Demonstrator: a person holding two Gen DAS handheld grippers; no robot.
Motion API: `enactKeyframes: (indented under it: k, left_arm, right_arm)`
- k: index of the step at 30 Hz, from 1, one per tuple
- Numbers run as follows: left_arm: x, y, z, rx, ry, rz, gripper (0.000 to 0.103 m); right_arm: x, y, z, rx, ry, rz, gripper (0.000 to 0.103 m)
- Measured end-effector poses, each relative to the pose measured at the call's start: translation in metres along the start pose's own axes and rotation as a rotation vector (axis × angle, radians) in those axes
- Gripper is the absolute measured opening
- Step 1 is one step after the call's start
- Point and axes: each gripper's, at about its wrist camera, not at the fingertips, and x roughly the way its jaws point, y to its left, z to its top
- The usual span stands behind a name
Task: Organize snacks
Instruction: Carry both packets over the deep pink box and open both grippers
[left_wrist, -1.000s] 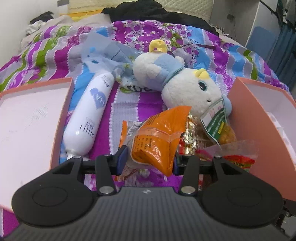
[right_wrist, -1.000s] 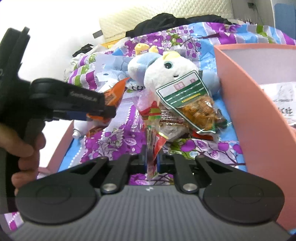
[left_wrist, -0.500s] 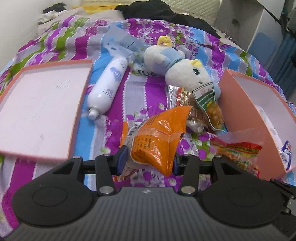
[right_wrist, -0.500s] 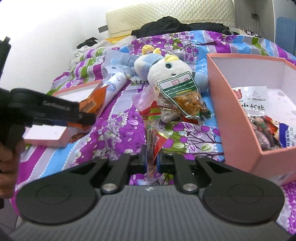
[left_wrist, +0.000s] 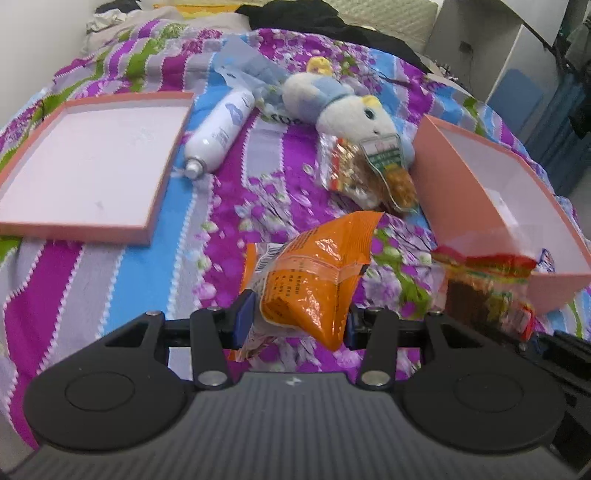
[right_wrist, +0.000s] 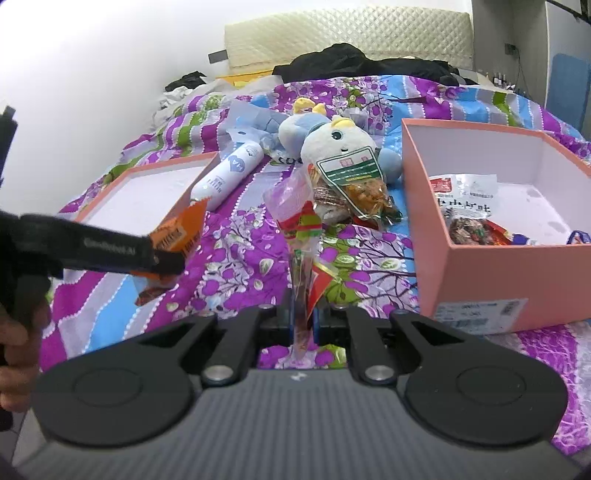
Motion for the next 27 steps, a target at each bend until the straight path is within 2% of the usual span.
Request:
enactKeyframes:
  k: [8,21,27]
  left_arm:
    - [-0.015,-0.021,0.0,0.016,0.033,-0.019,0.052]
    - [-0.06,-0.075,0.053,0.068,-0.073,-0.123,0.052]
    - [-0.063,-0.116,0.088,0.114,-0.128,-0.19,0.052]
  right_arm:
    - [-0.02,-0.008,0.012,0.023,-0.038,0.001,0.012]
    - [-0.062,-0.039,0.063,0.052,-0.155,-0.043,0.012]
    - [-0.079,-0.063,0.094,0.052,-0.235,-0.112,0.012]
